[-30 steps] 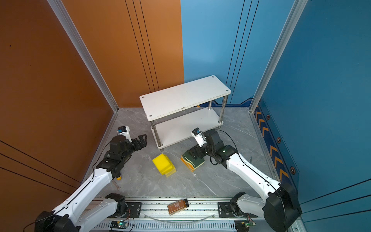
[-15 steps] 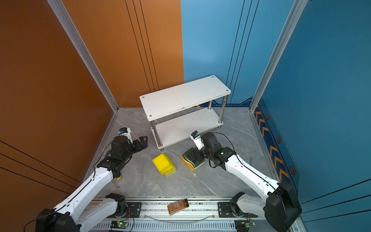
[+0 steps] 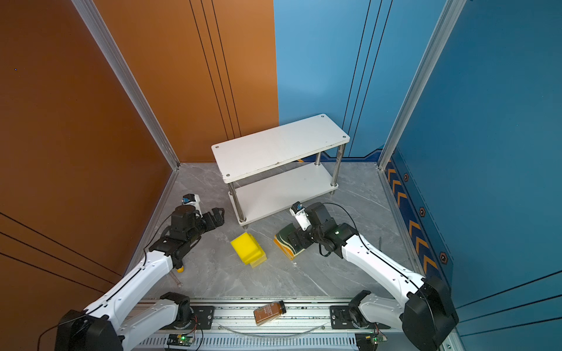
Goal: Arrange cleaning sponges on a shelf
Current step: Pick up a cleaning sponge from several cleaning sponges.
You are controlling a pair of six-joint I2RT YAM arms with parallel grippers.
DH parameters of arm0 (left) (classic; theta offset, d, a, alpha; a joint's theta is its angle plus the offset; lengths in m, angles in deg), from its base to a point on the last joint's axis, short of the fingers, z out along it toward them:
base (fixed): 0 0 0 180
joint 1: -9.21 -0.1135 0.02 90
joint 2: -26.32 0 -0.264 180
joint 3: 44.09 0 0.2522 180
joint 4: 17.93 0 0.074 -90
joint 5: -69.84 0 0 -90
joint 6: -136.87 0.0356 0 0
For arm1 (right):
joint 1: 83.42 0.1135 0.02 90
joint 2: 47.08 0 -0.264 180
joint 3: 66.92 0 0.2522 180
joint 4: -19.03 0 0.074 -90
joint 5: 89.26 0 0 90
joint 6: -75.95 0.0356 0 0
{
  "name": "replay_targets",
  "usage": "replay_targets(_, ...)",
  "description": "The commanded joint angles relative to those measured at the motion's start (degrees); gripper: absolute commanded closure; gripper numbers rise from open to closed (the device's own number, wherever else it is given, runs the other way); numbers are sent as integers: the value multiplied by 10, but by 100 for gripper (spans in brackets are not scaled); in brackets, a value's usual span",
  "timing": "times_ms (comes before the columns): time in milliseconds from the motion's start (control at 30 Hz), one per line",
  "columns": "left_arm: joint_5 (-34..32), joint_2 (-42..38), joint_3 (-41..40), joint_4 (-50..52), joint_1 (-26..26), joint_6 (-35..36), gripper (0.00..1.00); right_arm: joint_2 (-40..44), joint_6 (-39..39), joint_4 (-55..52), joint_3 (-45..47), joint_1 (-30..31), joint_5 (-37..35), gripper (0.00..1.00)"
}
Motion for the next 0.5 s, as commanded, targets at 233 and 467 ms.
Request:
replay_targets(233,-2,9,20,9,4,3,2,-23,-6,-33,-11,18,-12,1)
replay_targets(467,0,15,22,14,4,3,2,-42,-8,-33,-11,22,-21,4)
